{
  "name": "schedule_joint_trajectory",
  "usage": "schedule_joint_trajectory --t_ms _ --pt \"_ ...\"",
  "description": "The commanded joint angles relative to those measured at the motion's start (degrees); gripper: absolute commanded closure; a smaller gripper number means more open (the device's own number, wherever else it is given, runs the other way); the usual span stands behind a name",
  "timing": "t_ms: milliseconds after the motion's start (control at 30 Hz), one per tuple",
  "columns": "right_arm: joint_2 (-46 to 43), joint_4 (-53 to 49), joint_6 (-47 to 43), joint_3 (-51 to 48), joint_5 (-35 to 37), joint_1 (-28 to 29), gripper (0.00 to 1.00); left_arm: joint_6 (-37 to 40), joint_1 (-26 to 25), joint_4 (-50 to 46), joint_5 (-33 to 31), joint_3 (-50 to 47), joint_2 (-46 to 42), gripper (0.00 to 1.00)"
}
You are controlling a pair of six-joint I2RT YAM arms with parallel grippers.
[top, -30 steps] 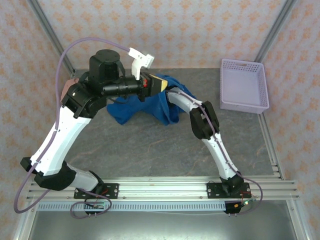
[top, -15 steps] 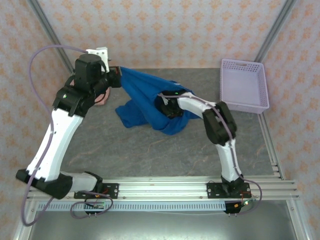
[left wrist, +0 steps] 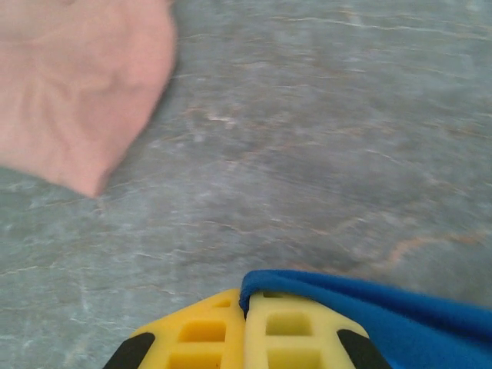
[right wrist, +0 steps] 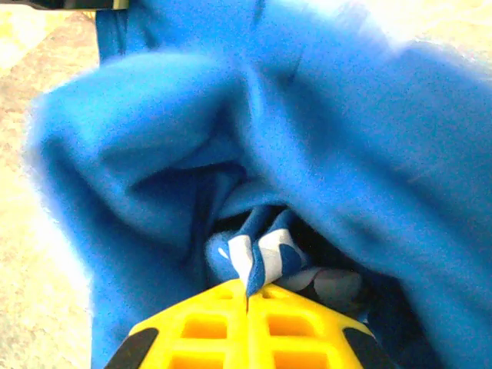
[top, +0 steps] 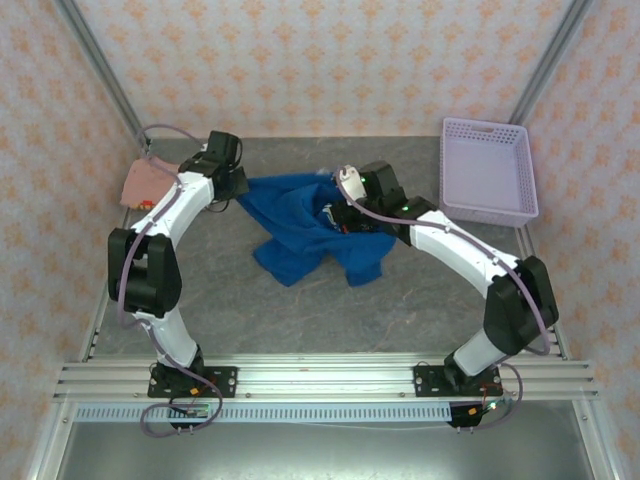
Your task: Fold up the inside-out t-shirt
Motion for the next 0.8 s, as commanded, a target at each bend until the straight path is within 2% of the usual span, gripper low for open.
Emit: schedule_joint_trajectory --t_ms 0,133,267,367,467,533,600,667,767 --pt "-4.5 8.6 1.8 -2.8 -1.7 -1.5 1.0 -1.3 1.5 2.7 -1.6 -2.1 0.3 1.0" --pt "-4.4 22.4 9.2 0.2 -5.9 -1.6 1.0 -0.9 -1.9 5.5 -1.3 -9.4 0.3 1.0" --pt "-5.9 31.1 15.0 4.0 -7.9 -4.1 1.0 -3.9 -2.1 11.9 0.7 -20.0 -0.7 1.0" --pt "-6.6 40.9 24.9 3.3 -11.3 -7.3 1.0 -4.1 -3.6 15.2 1.2 -26.3 -1.9 1.0" --pt "-5.7 43.7 29.2 3.8 -15.1 -7.7 1.0 -3.8 -5.6 16.4 3.0 -29.8 -2.7 1.0" --pt "-6.0 42.7 29.0 3.3 -17.5 -8.1 1.0 -4.2 -5.6 17.1 4.0 -31.9 -4.6 0.91" --pt "-7.2 37.2 25.1 3.4 -19.6 -8.7 1.0 -4.8 -5.6 16.9 3.0 -34.1 -10.3 0.68" --pt "-8.3 31.1 20.0 3.9 -19.9 -8.8 1.0 -5.6 -5.6 18.4 3.2 -37.0 -19.0 0.51" --pt "-8.2 23.9 14.8 5.8 -23.1 -8.9 1.0 -6.9 -5.6 23.0 8.4 -40.0 -33.0 0.23"
